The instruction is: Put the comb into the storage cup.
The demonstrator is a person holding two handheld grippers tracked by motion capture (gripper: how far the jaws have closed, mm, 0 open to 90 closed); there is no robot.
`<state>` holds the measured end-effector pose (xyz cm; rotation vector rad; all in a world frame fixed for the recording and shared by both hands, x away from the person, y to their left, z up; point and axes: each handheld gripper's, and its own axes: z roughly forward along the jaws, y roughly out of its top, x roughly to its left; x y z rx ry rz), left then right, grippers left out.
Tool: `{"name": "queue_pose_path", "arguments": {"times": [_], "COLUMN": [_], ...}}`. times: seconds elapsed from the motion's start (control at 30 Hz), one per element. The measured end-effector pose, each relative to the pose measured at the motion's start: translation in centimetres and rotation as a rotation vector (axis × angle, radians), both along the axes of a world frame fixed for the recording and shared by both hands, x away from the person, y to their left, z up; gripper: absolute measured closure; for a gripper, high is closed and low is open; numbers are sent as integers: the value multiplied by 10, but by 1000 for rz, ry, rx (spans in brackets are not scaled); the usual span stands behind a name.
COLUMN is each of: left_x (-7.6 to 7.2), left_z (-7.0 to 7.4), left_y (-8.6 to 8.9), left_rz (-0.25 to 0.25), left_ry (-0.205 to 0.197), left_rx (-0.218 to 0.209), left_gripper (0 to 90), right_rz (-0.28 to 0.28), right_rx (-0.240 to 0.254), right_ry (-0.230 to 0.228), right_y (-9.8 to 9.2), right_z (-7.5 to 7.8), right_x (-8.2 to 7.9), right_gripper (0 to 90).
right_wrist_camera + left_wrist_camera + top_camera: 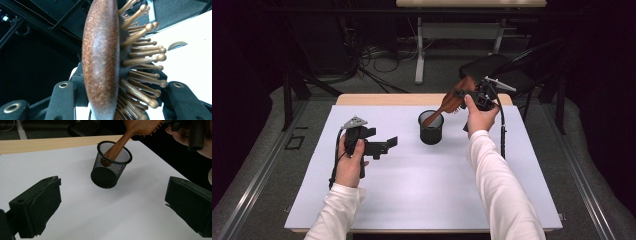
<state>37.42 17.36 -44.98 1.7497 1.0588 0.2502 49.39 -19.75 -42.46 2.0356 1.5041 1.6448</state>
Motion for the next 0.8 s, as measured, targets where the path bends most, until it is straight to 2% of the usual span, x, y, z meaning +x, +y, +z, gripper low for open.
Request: {"name": "queue_pose_path", "arguments": {"times": [0.27, 0.43, 0.5, 0.77, 0.8], "left_x": [0, 0, 0, 0, 0], "left_z": [0, 0, 0, 0, 0], "left_y": [1, 1, 1, 1, 2], "left_rz": [3, 3, 3, 3, 3], "left_ry": [-1, 2, 2, 1, 0], "left_rx": [-2, -3, -3, -4, -3], "left_gripper": [4, 4, 4, 4, 4], "right_rz": [3, 13, 13, 23, 15], "right_rx": [-23, -58, -48, -79, -70], "right_ry": [8, 12, 14, 16, 16], "right_y": [5, 8, 10, 16, 17], "right_z": [-8, -13, -15, -20, -21], "right_x": [1, 2, 2, 4, 4], "right_gripper": [477, 477, 477, 477, 477]}}
